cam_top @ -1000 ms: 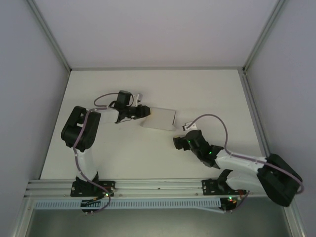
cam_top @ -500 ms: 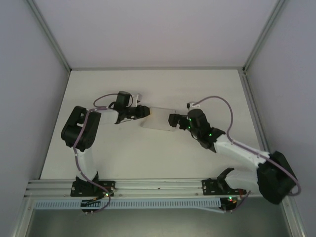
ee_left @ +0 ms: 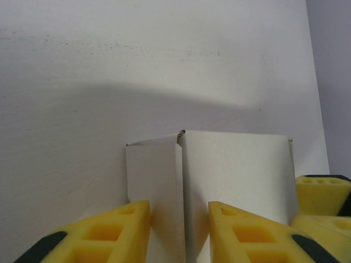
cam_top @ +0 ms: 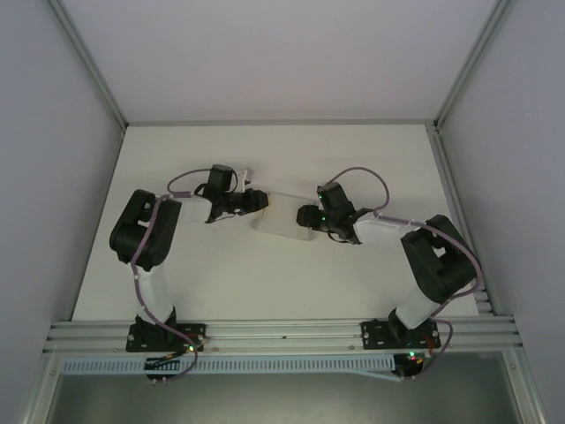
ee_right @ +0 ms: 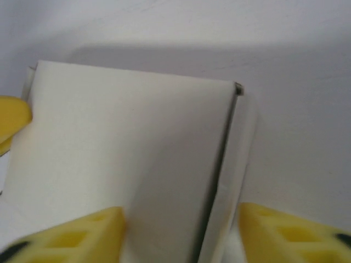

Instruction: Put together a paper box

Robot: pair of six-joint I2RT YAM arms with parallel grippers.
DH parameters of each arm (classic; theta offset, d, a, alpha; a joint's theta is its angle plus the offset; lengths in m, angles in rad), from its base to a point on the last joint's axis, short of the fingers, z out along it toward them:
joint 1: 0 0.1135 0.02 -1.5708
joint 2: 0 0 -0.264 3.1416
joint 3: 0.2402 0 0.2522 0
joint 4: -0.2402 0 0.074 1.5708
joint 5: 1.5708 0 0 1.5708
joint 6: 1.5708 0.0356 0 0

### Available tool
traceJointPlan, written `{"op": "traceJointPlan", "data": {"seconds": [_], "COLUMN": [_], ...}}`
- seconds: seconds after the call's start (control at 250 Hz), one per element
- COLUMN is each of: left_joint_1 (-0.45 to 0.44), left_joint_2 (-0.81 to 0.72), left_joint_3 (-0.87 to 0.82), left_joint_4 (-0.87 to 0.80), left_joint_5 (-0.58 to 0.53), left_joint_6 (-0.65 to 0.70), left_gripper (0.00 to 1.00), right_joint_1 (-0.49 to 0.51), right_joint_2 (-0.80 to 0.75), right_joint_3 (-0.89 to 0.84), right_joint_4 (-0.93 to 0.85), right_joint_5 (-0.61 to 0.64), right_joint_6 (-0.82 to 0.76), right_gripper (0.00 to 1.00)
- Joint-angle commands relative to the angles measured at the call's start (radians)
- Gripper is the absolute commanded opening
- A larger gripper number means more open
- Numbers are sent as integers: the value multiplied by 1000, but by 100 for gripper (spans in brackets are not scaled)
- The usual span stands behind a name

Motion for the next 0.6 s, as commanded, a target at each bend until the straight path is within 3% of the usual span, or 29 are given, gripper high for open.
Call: {"op": "traceJointPlan", "data": {"seconds": [0.0,0.108,0.184,0.256,0.323,0.467,0.595], "left_joint_1": [8,8,8,8,13,51,91], "left_joint_2": [43,39,40,38,38,41,62], "left_joint_3": [-46,-55,-60,-68,-81,-143,-218], "left_joint_4": [-95,-96,-96,-92,-80,38,253], "left_joint_5": [-50,-50,-50,-50,-48,33,152], "left_joint_6": [-3,4,6,7,-2,-55,-171], "left_gripper": [31,28,25,23,18,12,12], "right_joint_1": [-12,-14,-16,-17,-18,-27,-42], "right_joint_2": [11,-2,-18,-39,-67,-149,-184], "right_joint_3": [-10,-15,-11,1,9,-14,-64], "right_joint_4": [2,4,5,-14,-38,-58,-14], "right_joint_5": [-11,-1,0,14,34,55,-8], "right_joint_6": [23,15,5,-6,-17,9,77], "right_gripper": [34,25,28,48,59,99,100]}}
